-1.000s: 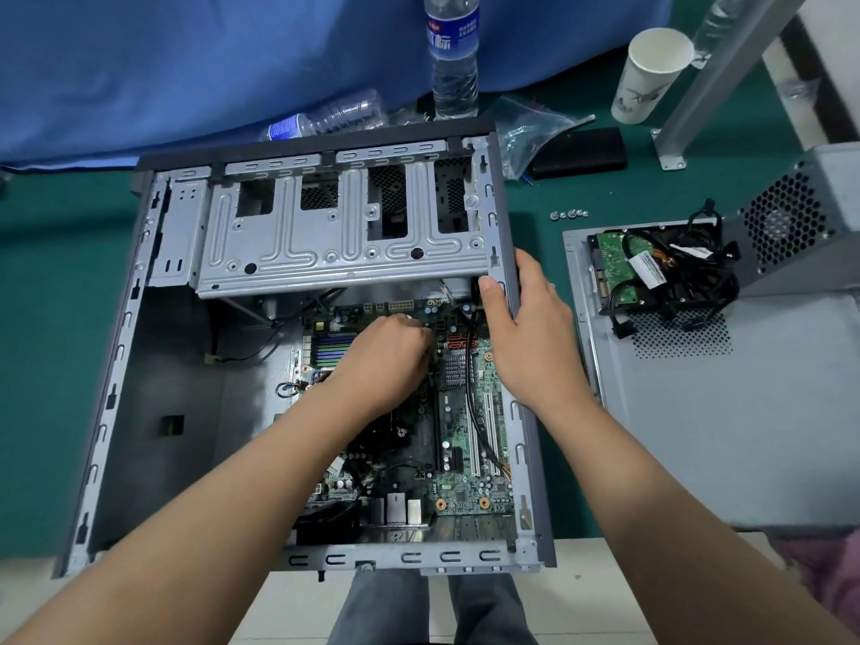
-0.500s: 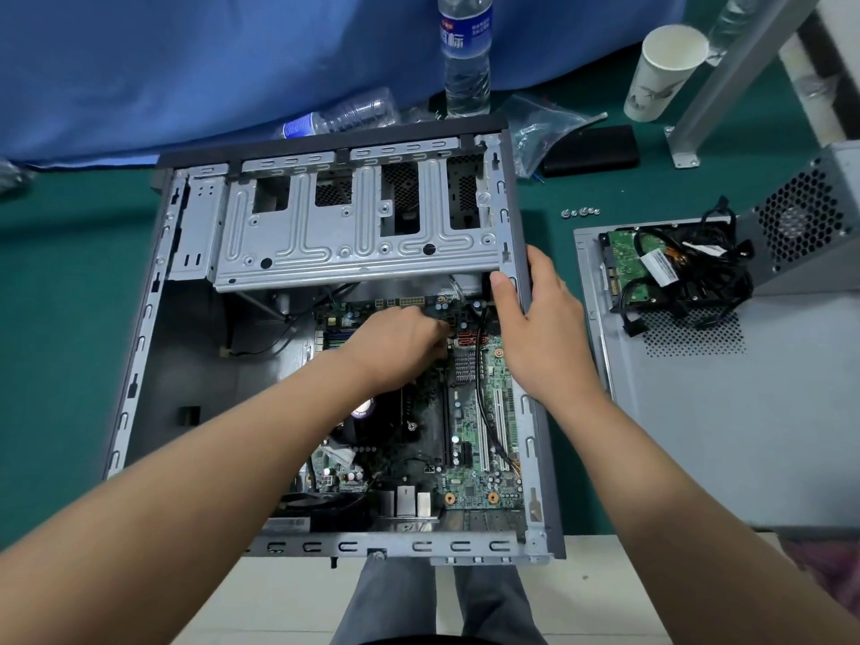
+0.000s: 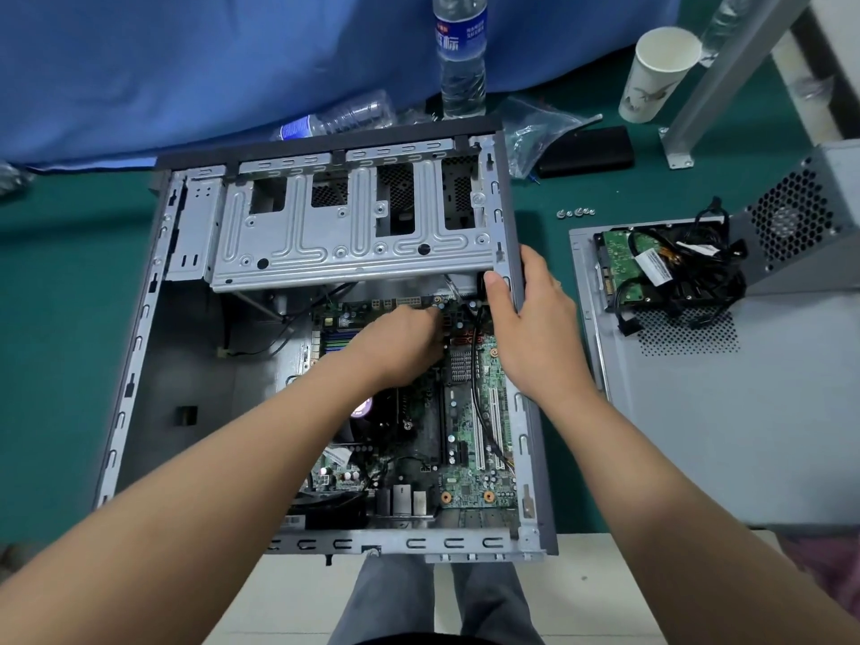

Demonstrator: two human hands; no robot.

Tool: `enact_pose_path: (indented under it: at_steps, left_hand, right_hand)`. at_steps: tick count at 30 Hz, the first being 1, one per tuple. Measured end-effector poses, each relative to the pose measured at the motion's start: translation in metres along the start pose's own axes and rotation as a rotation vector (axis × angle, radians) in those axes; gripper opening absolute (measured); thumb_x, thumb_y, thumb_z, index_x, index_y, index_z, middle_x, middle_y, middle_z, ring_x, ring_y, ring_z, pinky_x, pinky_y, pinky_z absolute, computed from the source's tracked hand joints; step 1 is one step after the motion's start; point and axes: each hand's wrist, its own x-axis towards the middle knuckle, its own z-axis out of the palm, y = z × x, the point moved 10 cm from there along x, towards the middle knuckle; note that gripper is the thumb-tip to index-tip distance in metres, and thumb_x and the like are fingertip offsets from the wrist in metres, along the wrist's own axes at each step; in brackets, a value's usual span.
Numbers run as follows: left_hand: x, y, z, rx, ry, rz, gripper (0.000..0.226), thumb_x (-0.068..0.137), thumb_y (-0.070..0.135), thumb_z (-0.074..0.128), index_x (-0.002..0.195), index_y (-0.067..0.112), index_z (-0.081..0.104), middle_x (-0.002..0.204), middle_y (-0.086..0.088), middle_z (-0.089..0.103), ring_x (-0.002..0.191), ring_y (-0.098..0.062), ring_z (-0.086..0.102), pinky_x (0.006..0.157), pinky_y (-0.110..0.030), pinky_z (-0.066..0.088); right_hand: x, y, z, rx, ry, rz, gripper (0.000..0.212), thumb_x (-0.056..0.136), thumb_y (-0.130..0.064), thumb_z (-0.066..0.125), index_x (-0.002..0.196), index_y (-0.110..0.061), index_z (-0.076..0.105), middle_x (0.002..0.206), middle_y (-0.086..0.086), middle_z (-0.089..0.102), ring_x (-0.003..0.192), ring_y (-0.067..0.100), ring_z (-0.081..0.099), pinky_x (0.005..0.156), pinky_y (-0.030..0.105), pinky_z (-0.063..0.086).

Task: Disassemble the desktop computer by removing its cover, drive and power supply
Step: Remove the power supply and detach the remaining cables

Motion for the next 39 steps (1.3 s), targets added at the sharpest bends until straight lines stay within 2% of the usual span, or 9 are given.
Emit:
enact_pose_path:
  at_steps: [5,10,13,18,24,29,32,35,39]
  left_hand:
    - [-0.014,-0.008,0.006,-0.063,-0.050,0.063,0.019,0.087,0.006,0.053,0.106,0.003,0.052,0.098,-0.017,0.066,0.093,-0.033,0.060,0.078,-0.044,0.048]
    - [-0.018,0.002,-0.004,0.110,0.102,0.166,0.017,0.095,0.018,0.050,0.103,0.006,0.058,0.101,-0.010,0.064,0.092,-0.031,0.061,0.074,-0.039,0.048]
    - [-0.017,0.009,-0.008,0.214,0.187,0.159,0.023,0.100,0.028,0.043,0.099,0.008,0.055,0.099,-0.011,0.063,0.089,-0.034,0.061,0.064,-0.032,0.036]
    - [-0.017,0.005,-0.011,0.314,0.271,0.085,0.032,0.101,0.036,0.038,0.095,0.011,0.057,0.098,-0.008,0.066,0.093,-0.030,0.061,0.071,-0.031,0.029]
    - [-0.023,-0.013,0.000,0.065,0.169,0.068,0.023,0.094,0.025,0.051,0.112,0.010,0.048,0.105,-0.008,0.064,0.101,-0.030,0.058,0.080,-0.035,0.037]
    - [-0.027,-0.005,-0.005,-0.020,0.203,0.123,0.012,0.095,0.019,0.049,0.100,0.009,0.053,0.101,-0.008,0.062,0.098,-0.029,0.054,0.083,-0.038,0.040]
    - [-0.026,-0.003,-0.008,-0.050,0.245,0.096,0.017,0.097,0.022,0.049,0.093,0.006,0.053,0.094,-0.014,0.064,0.088,-0.034,0.058,0.073,-0.038,0.043]
    - [-0.024,-0.004,-0.008,0.069,0.316,0.026,0.025,0.099,0.030,0.045,0.086,0.009,0.048,0.091,-0.016,0.065,0.084,-0.037,0.059,0.062,-0.035,0.030]
    - [-0.022,-0.003,-0.009,0.198,0.347,-0.005,0.028,0.101,0.035,0.038,0.090,0.012,0.051,0.094,-0.011,0.066,0.089,-0.033,0.060,0.067,-0.032,0.022]
  right_hand:
    - [0.000,0.000,0.001,-0.009,-0.001,0.000,0.052,0.098,-0.039,0.039,0.144,-0.016,0.032,0.137,0.004,0.050,0.126,0.021,0.041,0.103,0.032,0.035]
    - [0.000,-0.001,-0.001,-0.003,0.003,-0.002,0.051,0.098,-0.038,0.039,0.144,-0.016,0.032,0.136,0.004,0.050,0.125,0.021,0.043,0.102,0.032,0.036]
    - [-0.001,-0.001,-0.001,-0.008,0.004,0.002,0.051,0.098,-0.038,0.038,0.144,-0.016,0.033,0.137,0.005,0.050,0.125,0.022,0.043,0.103,0.032,0.036]
    - [0.000,-0.001,0.000,0.001,0.004,0.000,0.051,0.098,-0.039,0.039,0.143,-0.016,0.033,0.135,0.005,0.051,0.123,0.022,0.044,0.102,0.034,0.037]
    - [-0.001,-0.001,0.000,0.005,0.007,0.001,0.051,0.098,-0.039,0.039,0.143,-0.016,0.034,0.135,0.004,0.051,0.124,0.021,0.044,0.103,0.034,0.037]
    - [-0.001,-0.001,-0.001,0.014,0.010,0.003,0.051,0.098,-0.039,0.040,0.143,-0.015,0.034,0.136,0.004,0.050,0.125,0.022,0.044,0.104,0.035,0.037]
    - [-0.001,-0.001,-0.001,0.011,0.010,0.004,0.050,0.098,-0.038,0.040,0.143,-0.015,0.034,0.135,0.004,0.051,0.124,0.022,0.045,0.103,0.035,0.037]
    - [-0.001,-0.001,-0.001,0.010,0.011,0.004,0.050,0.098,-0.038,0.040,0.142,-0.015,0.035,0.134,0.004,0.052,0.123,0.022,0.045,0.102,0.035,0.038]
    - [-0.001,-0.001,-0.001,0.018,0.013,0.001,0.050,0.098,-0.038,0.040,0.142,-0.015,0.035,0.133,0.004,0.052,0.122,0.022,0.046,0.102,0.037,0.039]
